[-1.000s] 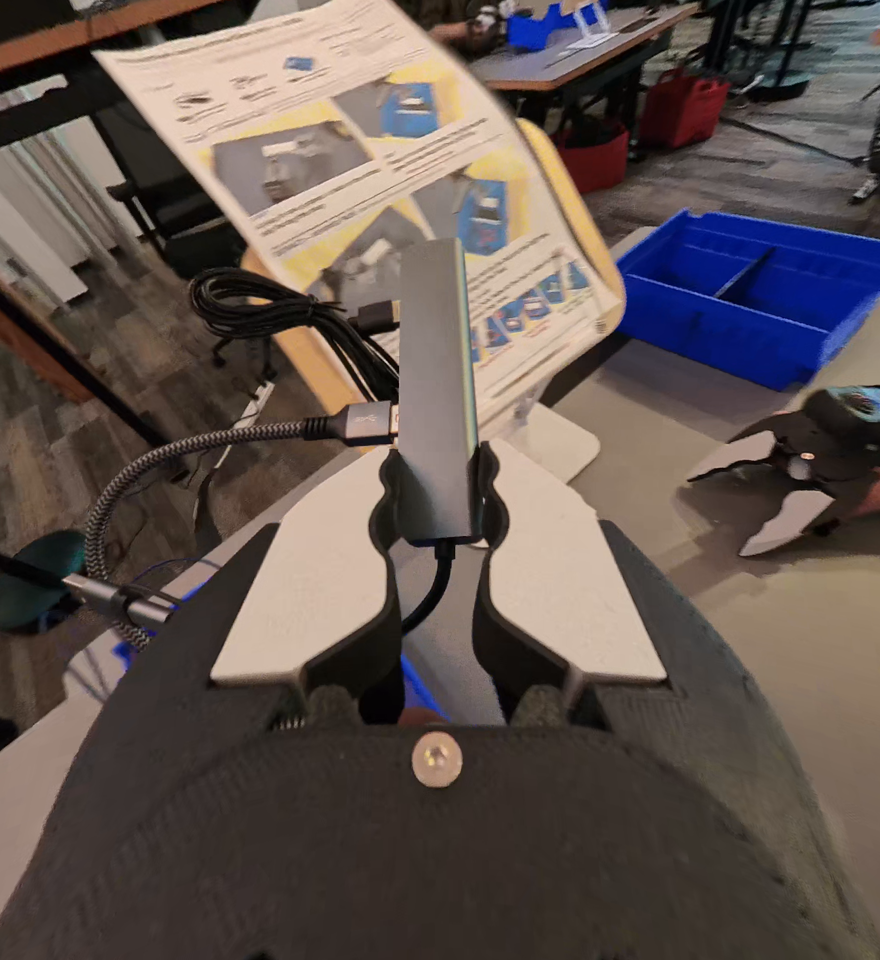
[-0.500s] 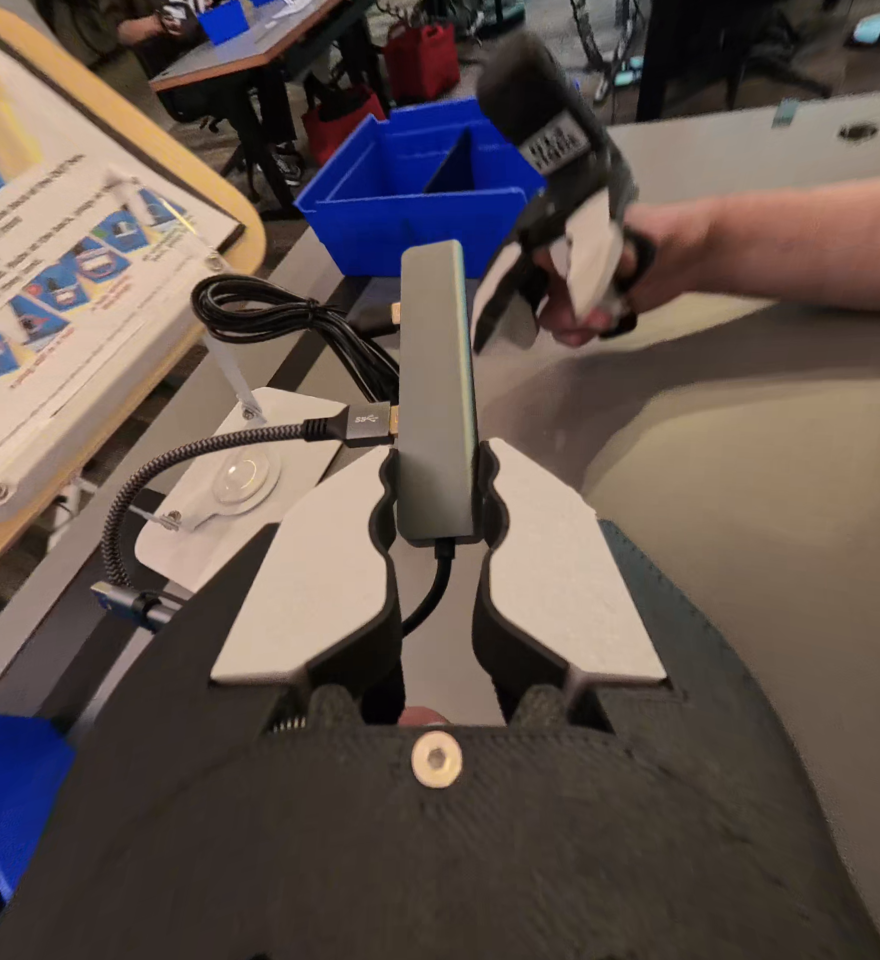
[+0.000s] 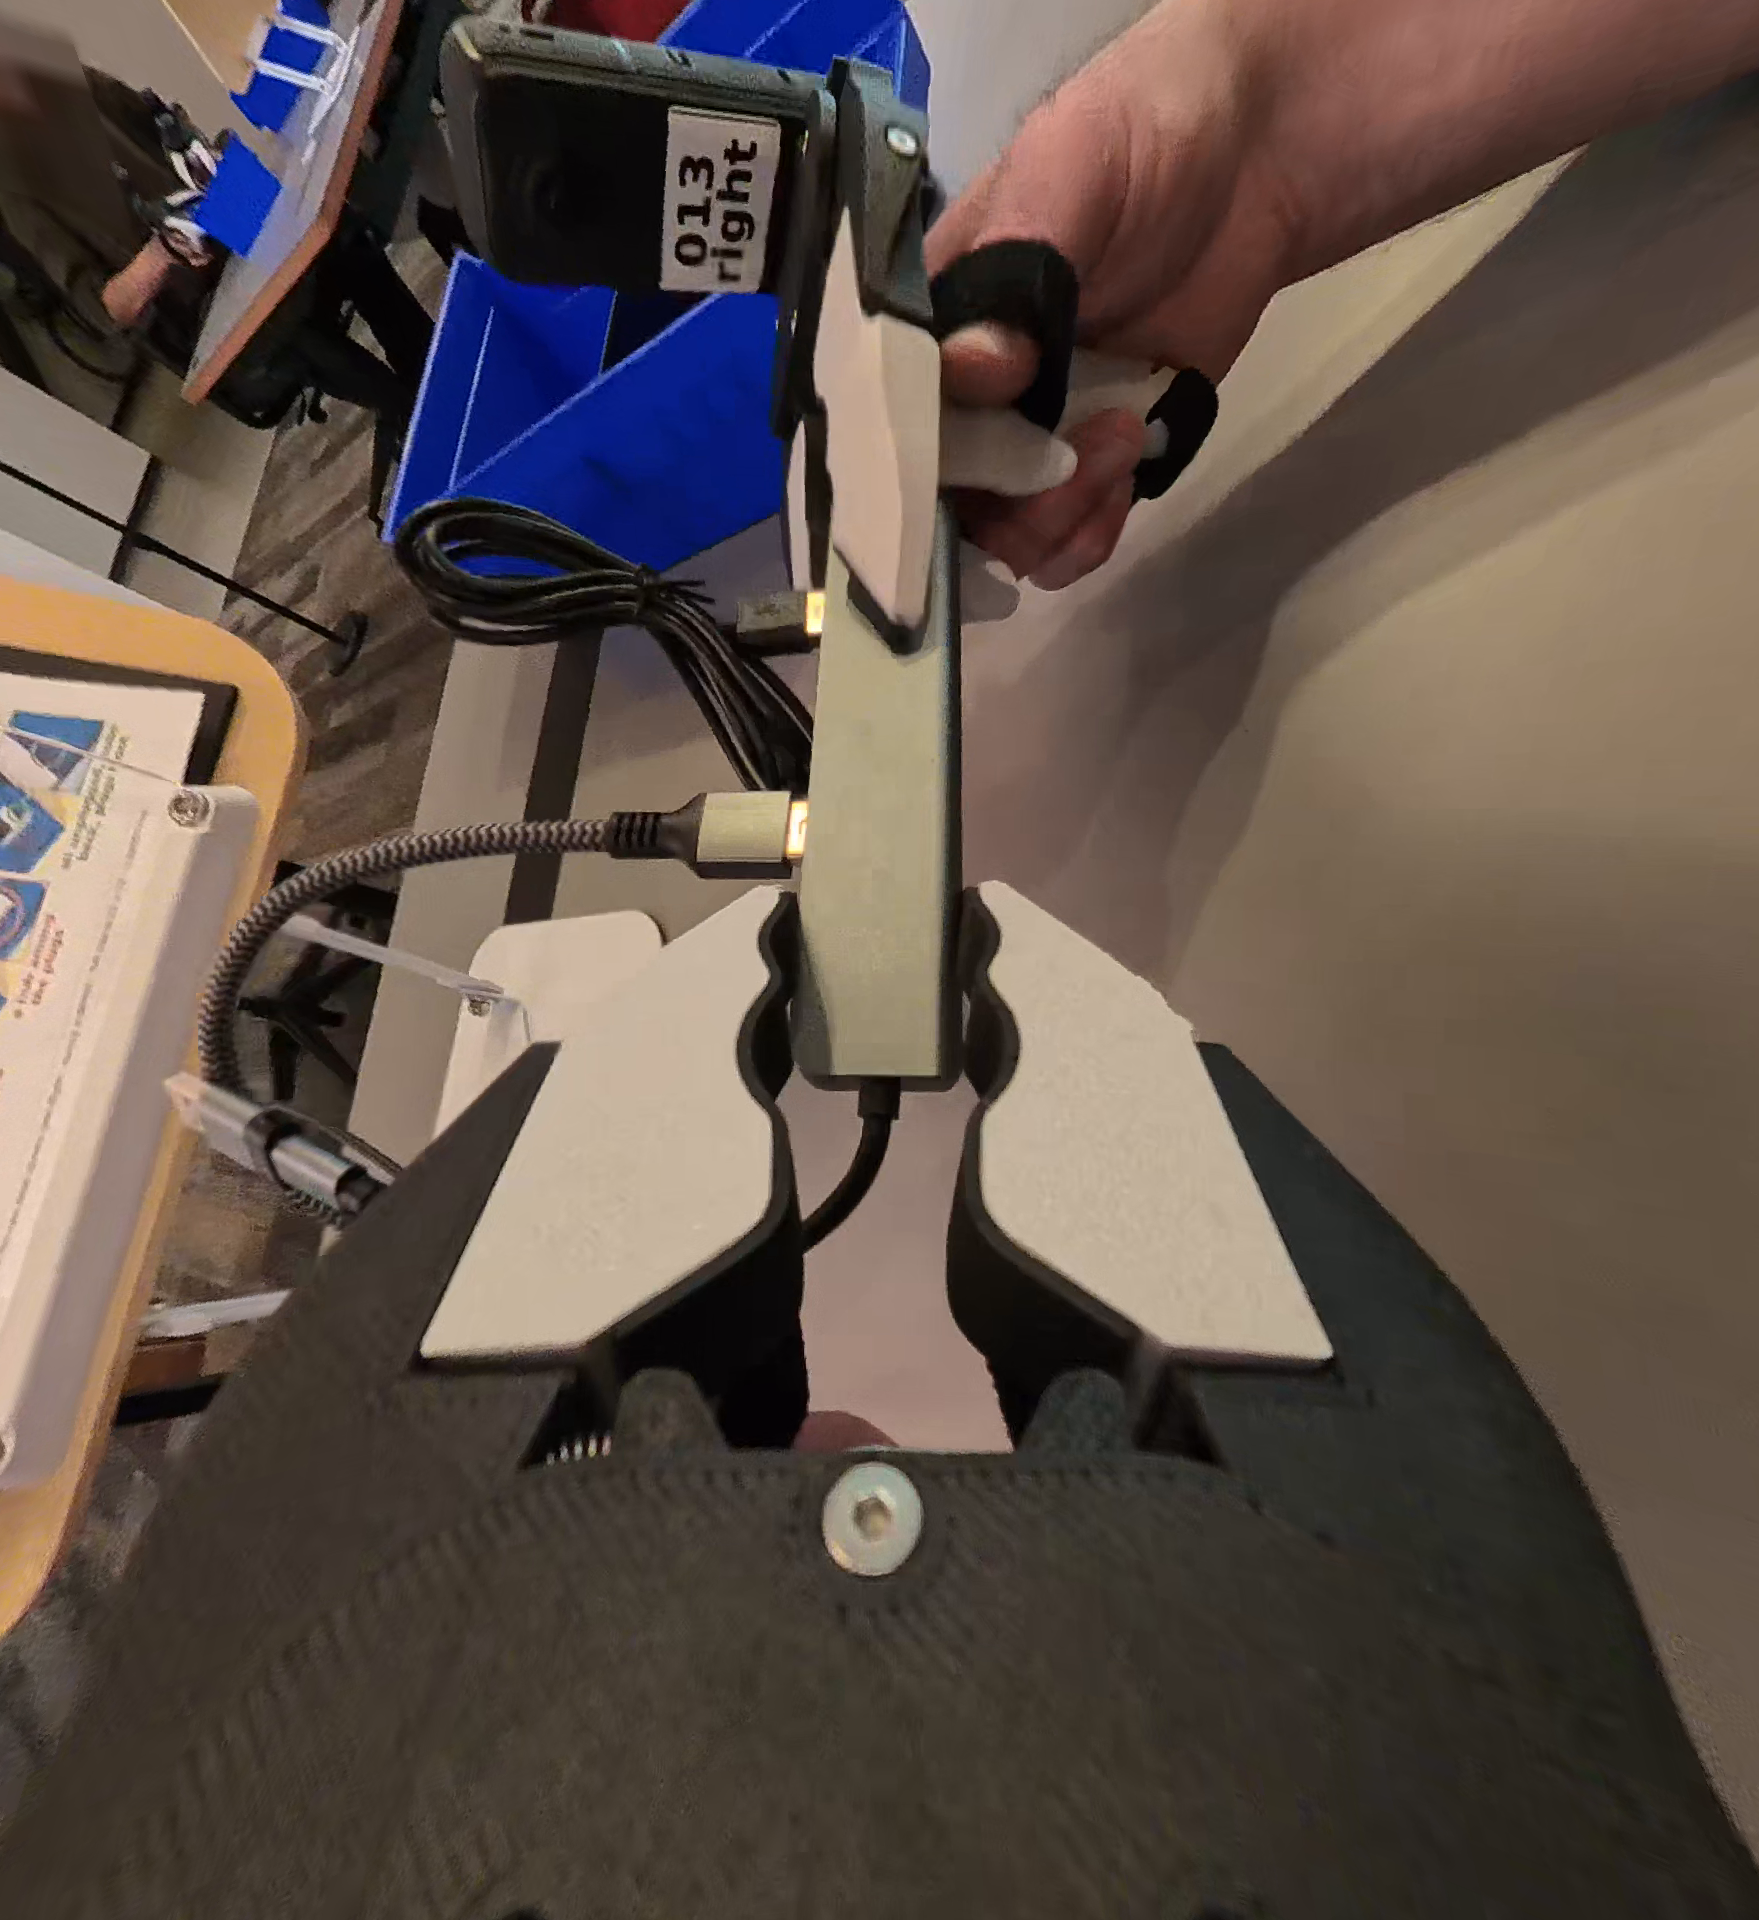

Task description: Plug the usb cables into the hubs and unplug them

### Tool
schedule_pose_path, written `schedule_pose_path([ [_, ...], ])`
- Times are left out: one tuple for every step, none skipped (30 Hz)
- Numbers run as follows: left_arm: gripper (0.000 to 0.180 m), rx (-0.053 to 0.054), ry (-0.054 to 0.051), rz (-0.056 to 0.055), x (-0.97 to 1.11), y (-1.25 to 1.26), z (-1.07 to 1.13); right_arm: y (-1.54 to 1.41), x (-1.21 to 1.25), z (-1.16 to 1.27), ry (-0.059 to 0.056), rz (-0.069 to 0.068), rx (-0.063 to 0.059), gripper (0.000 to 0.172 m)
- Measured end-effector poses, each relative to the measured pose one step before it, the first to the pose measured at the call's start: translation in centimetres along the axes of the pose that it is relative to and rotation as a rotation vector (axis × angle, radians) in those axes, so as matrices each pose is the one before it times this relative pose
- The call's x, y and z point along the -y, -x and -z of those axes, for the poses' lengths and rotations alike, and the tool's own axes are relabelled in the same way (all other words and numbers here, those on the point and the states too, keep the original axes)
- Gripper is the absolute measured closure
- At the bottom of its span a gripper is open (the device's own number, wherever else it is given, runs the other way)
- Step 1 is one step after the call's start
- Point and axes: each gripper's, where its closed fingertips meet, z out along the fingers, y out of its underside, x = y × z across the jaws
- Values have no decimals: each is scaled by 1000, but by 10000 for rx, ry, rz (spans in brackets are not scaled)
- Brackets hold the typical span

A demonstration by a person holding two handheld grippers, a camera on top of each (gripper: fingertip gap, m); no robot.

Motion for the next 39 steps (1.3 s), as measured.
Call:
schedule_pose_path([
  [151,46,121,-212,15,84,-112,-237,-91,107,89,171,-243,157],
  [151,159,52,-265,66,249,-81,-29,119,114,-61,93,-54,158],
  [151,149,43,-127,79,321,-27,5,268,107,-185,70,-9,159],
  [151,52,-31,42,173,264,22,46,283,54,-194,123,-10,160],
  [154,80,-106,176,232,344,81,9,250,46,-159,199,-79,160],
  [158,236,-84,196,133,591,157,-20,244,56,-139,195,-129,161],
  [151,427,-59,130,45,886,279,26,254,79,-137,139,-89,161],
  [142,427,6,270,-74,966,329,40,292,91,-159,119,-71,161],
  [135,276,-39,458,-50,771,295,52,370,105,-231,97,-51,161],
  [130,285,-126,665,36,718,277,90,484,112,-321,75,-2,161],
  [127,325,-234,717,145,610,282,96,474,99,-346,56,28,161],
  [127,296,-299,529,216,340,333,28,397,79,-304,52,-12,161],
  [126,489,-303,295,239,426,463,-71,287,80,-236,94,-89,161],
  [127,524,-276,196,256,441,481,-62,237,87,-187,92,-77,161],
  [130,407,-444,244,597,321,335,-8,288,106,-220,44,-26,161],
  [131,229,-413,379,641,100,136,45,418,126,-300,25,1,161],
  [131,182,-317,485,472,30,16,91,448,153,-324,21,30,161],
  [131,161,-262,513,233,-87,-42,111,429,141,-296,46,33,161],
  [129,96,-130,539,-128,-285,-163,104,369,122,-261,64,26,161],
  [128,-108,98,608,-628,-609,-412,154,269,57,-205,39,80,161],
  [120,-465,251,735,-956,-1035,-675,189,162,17,-132,47,111,161],
  [113,-679,215,969,-927,-1120,-806,185,42,-51,-63,85,94,161],
  [105,-649,-63,1099,-459,-758,-770,185,-53,-109,-2,64,108,161],
  [98,-658,-107,962,-226,-562,-782,182,-127,-155,20,47,110,161],
  [98,-818,-93,826,-20,-725,-692,165,-182,-190,28,68,95,161],
  [103,-830,-167,649,180,-828,-603,184,-246,-212,60,76,111,161],
  [111,-503,-108,443,175,-443,-545,156,-301,-242,91,65,114,161],
  [121,-214,-84,195,171,-137,-452,119,-312,-225,106,48,80,161],
  [133,-285,-88,58,159,-283,-370,70,-282,-223,95,37,47,161],
  [142,-233,19,39,4,-247,-323,24,-229,-182,64,41,19,161],
  [151,-51,85,-13,-100,-15,-267,-29,-178,-146,30,31,-8,161],
  [167,4,-32,-82,23,55,-96,35,-85,-111,-30,-1,47,161],
  [169,-18,-117,-52,112,91,-7,28,29,-59,-81,-20,43,161],
  [169,-29,-34,84,28,97,25,-104,9,-31,-32,0,-67,161],
  [169,-37,-41,96,-23,58,27,-107,-9,-25,32,9,-67,161],
  [169,-24,-21,6,-41,29,29,-76,-21,-9,38,-2,-44,161],
  [170,-15,68,-60,-105,8,56,-78,-53,-7,54,-37,-22,162],
  [169,21,78,-91,-49,54,79,-100,-84,9,103,-107,-13,162],
  [169,65,36,-130,76,114,138,-176,-18,77,92,-115,-69,159],
])
